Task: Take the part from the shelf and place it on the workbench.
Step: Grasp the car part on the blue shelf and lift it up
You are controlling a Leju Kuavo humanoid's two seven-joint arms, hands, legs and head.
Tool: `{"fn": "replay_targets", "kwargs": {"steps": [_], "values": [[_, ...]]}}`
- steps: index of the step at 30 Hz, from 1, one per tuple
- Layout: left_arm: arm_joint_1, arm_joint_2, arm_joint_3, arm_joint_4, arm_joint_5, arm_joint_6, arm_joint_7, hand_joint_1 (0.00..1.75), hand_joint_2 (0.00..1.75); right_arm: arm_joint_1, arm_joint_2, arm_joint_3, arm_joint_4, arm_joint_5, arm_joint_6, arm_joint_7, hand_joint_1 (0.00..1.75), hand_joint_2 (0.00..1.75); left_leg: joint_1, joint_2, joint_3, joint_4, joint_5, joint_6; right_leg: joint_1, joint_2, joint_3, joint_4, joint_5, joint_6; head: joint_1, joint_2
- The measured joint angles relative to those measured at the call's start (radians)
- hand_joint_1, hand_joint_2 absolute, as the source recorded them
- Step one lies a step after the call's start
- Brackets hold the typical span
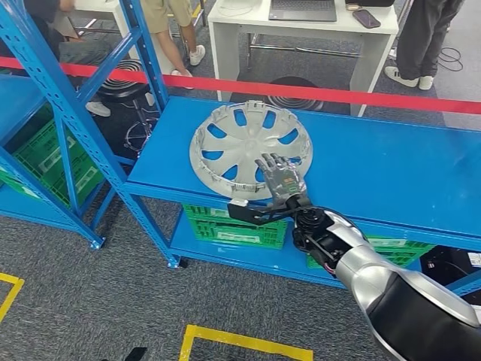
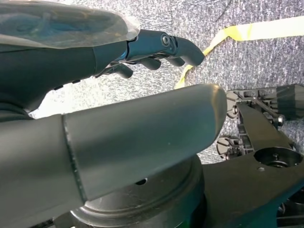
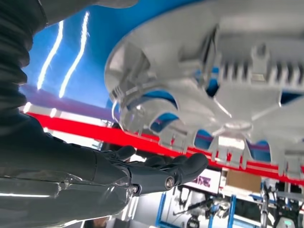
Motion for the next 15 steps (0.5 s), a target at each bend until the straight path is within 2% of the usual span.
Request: {"fn": "replay_targets", "kwargs": {"steps": [15], "values": [[0.003,0.0,-0.002,0.0,0.0,-0.002,0.001,0.0,0.0,0.019,-0.003,-0.006,0.041,-0.019,-0.007,-0.008,0.0,1.75,0.0,0.0,0.0,0.0,0.0,0.0,0.0,0.0,0.0,0.0,0.0,0.0,0.0,0.0]]}}
